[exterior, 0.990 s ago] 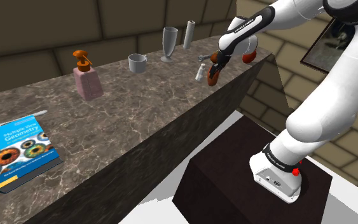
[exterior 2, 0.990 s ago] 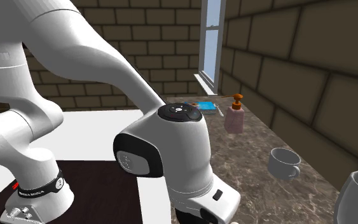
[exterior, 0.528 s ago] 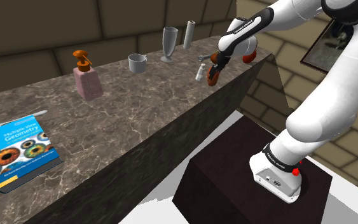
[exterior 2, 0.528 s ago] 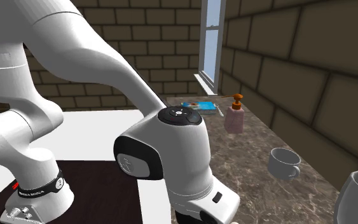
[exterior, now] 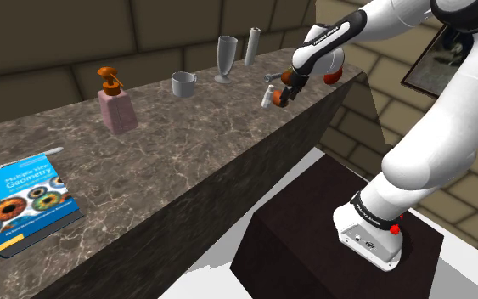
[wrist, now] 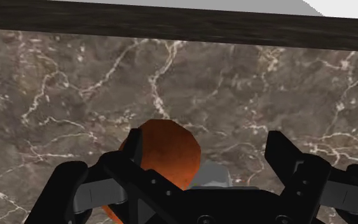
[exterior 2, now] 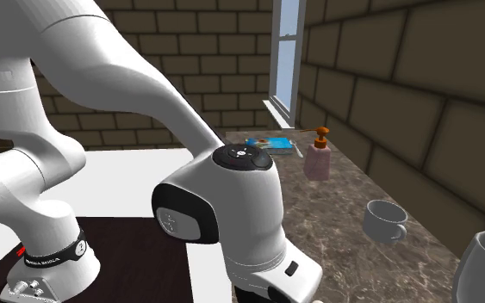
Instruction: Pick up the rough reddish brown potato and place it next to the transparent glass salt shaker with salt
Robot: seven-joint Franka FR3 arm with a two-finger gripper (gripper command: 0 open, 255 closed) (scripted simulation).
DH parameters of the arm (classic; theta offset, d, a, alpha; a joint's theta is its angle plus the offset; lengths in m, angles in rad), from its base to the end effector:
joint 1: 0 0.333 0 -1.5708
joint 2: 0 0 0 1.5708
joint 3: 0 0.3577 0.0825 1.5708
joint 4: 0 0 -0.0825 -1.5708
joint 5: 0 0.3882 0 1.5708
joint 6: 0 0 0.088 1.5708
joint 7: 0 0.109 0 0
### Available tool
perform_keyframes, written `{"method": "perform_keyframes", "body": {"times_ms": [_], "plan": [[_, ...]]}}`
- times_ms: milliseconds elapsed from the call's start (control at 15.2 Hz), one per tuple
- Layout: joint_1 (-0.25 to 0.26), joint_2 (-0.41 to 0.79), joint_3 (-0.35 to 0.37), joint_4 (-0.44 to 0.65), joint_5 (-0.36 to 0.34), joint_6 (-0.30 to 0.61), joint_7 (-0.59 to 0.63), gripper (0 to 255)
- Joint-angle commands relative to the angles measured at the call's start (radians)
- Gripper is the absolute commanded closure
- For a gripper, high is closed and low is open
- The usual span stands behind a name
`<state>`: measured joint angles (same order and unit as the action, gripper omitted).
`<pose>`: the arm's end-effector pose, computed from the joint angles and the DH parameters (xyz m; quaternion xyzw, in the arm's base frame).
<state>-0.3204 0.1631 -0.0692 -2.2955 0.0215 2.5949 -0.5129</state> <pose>0.5092 -0.2090 0.3277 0.9962 0.0535 0.0618 0.0292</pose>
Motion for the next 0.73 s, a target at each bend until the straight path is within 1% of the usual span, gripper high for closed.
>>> {"method": "perform_keyframes", "body": {"times_ms": [0,132,660], "plan": [[0.001,-0.046,-0.002,0.0,-0.006,-0.046,0.005,0],[0.002,-0.096,-0.003,0.005,-0.013,-0.101,0.009,0],[0.002,-0.096,-0.003,0.005,-0.013,-0.101,0.009,0]]}}
